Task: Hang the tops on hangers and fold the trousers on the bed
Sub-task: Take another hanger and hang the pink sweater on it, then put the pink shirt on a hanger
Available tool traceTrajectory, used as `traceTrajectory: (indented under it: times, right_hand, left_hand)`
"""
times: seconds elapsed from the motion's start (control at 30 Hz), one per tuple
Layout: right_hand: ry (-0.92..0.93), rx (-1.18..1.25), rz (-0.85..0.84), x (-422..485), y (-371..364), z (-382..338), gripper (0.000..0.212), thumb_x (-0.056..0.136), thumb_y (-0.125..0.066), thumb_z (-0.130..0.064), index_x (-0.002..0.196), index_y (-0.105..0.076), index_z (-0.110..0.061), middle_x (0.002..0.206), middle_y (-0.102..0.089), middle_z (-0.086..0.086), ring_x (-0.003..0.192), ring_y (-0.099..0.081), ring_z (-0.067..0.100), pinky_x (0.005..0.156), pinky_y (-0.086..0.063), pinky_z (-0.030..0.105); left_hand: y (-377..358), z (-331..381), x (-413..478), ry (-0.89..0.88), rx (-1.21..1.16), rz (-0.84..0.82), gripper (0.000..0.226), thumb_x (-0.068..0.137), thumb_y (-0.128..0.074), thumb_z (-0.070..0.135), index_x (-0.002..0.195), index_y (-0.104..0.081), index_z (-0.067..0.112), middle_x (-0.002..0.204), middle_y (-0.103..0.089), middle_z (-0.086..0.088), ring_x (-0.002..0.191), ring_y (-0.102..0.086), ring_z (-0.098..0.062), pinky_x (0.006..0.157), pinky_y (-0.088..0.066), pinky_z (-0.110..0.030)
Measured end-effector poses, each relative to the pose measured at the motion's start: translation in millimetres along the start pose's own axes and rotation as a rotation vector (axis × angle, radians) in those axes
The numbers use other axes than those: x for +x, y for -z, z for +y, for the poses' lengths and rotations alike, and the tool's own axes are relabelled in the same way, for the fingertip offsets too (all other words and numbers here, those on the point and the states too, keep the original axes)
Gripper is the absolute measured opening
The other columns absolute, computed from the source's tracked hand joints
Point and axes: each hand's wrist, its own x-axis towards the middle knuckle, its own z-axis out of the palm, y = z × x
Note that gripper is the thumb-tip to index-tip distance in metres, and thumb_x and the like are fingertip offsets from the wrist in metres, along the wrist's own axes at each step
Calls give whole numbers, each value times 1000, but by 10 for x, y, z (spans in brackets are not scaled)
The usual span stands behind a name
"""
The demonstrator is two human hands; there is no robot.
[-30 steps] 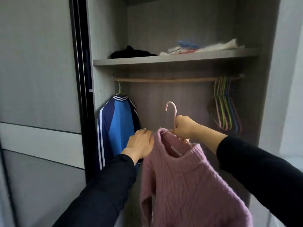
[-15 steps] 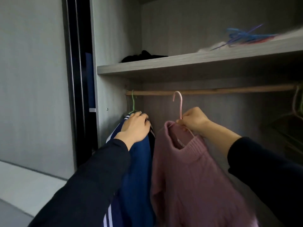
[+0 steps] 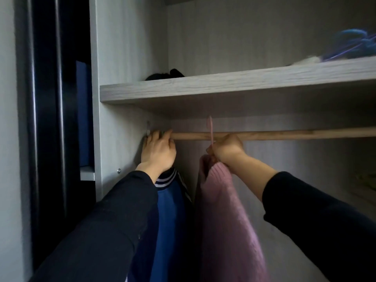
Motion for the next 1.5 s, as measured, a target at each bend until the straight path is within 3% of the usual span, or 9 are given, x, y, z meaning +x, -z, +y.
traceTrajectory:
  times: [0.23, 0.37, 0.47, 0.6, 0.7, 0.83, 0.97, 1.33, 1.5]
  right_hand:
    - [94, -102, 77, -2, -553, 53, 18, 87, -64, -14, 99, -69, -1, 95, -69, 12, 82, -63, 21, 56, -37, 19]
    - [144, -156, 67, -47, -711, 153, 13, 88, -62, -14, 85, -67, -3, 80, -63, 7, 81, -65, 23, 55, -36, 19]
    - [172, -155, 68, -30, -831, 228, 25, 88, -60, -12, 64, -55, -10, 62, -54, -2, 59, -55, 14, 40, -31, 16]
    - [194, -172, 31, -35, -914, 264, 30, 91, -56, -12, 62, -49, -14, 60, -51, -3, 51, -46, 6, 35, -24, 11]
    - [212, -201, -55, -81, -868, 261, 20, 95, -53, -16, 77, -57, -8, 69, -54, 1, 58, -51, 12, 43, -31, 17]
    - [275, -142, -229, -192, -588, 342, 33, 101, -45, -26, 89, -67, -5, 86, -66, 9, 81, -61, 23, 67, -43, 25]
    - [317, -230, -133, -238, -82, 604, 34, 100, -46, -29, 105, -69, -5, 105, -70, 11, 95, -62, 27, 84, -51, 35]
    - [272, -806, 157, -547, 1775, 1382, 33, 93, -52, -28, 122, -62, -13, 118, -60, 5, 100, -60, 26, 79, -50, 34]
    - [251, -1089, 322, -733, 2652, 1598, 22, 87, -54, -20, 102, -61, -6, 108, -59, 12, 107, -53, 33, 80, -44, 38]
  left_hand:
    - [-72, -132, 2, -84, -25, 109, 45, 98, -38, 19, 143, -42, 25, 142, -43, -11, 126, -40, -33, 104, -32, -38]
    - [-59, -110, 35, -56, -36, 123, 44, 98, -38, 20, 141, -46, 27, 140, -45, -9, 124, -42, -32, 98, -38, -38]
    - [-68, -113, 39, -57, -34, 132, 45, 97, -39, 19, 141, -46, 27, 138, -46, -8, 122, -44, -32, 94, -40, -38]
    - [-61, -115, 53, -49, -29, 120, 45, 97, -39, 20, 141, -46, 27, 139, -46, -8, 122, -44, -32, 93, -41, -38]
    - [-47, -109, 29, -33, -26, 82, 45, 98, -38, 23, 143, -43, 28, 143, -43, -7, 126, -42, -32, 96, -40, -38]
    - [39, -54, 29, 9, -34, -86, 49, 100, -33, 33, 149, -30, 29, 154, -28, -8, 138, -29, -32, 110, -29, -39]
    - [93, 236, 24, 74, 8, -119, 53, 99, -35, 38, 150, -26, 23, 154, -18, -18, 142, -14, -36, 117, -16, -45]
    - [-504, 2141, -479, -349, -275, -43, 51, 100, -33, 23, 151, -26, 18, 158, -20, -11, 146, -12, -26, 120, -4, -39]
    - [-708, 2761, -599, -483, -382, 22, 50, 99, -36, 18, 149, -31, 15, 156, -26, -13, 146, -16, -29, 120, -2, -41]
